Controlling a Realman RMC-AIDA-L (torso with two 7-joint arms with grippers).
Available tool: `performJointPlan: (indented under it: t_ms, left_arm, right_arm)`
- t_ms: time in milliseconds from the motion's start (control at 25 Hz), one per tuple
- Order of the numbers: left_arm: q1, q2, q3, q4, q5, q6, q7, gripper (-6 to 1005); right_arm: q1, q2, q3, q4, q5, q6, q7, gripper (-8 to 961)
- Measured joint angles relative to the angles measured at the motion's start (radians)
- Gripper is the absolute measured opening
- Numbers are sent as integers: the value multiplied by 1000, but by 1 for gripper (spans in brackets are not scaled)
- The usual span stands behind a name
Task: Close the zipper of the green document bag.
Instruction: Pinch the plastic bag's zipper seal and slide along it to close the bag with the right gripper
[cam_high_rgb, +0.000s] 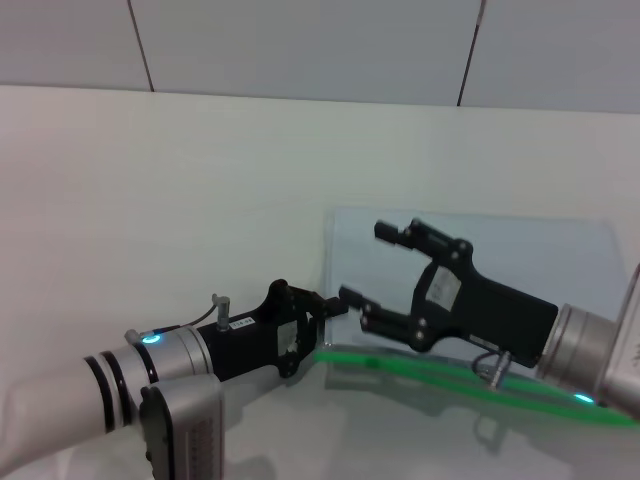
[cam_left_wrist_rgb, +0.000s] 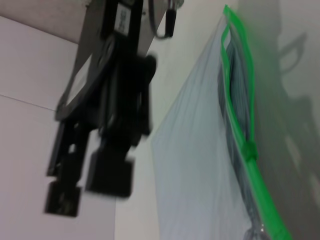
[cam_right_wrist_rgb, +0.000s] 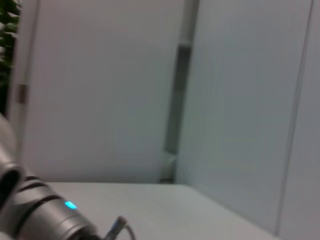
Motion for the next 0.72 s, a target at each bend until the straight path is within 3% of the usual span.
performJointPlan:
  t_ms: [120,200,280,320,360,520,720]
  left_arm:
    - [1,0,0,0,-4,2,5,52]
    - [1,0,0,1,-4,2,6,52]
    - [1,1,-3,0,-4,2,6,52]
    - [1,1,-5,0,-4,2,6,52]
    - [1,1,-7,0,-4,3,6,52]
    - [0,1,-10,1,-4,3,7,51]
    - [-4,1,-16,4,-3,4,7,51]
  right_arm:
    - [43,-40,-78,-19,-6,-42,111,797]
    - [73,-44,-135,-56,-8,-75,145,797]
    - [98,-28,-176,-99,-9,-84,165,797]
    - [123,-3,-213,-150,-9,-91,192,797]
    - [123,-3,-213,-150,-9,-91,192,796]
    - [169,50,-275,-247,-10,-84,226,796]
    - [178,55,-293,-251,-10,-27,214,796]
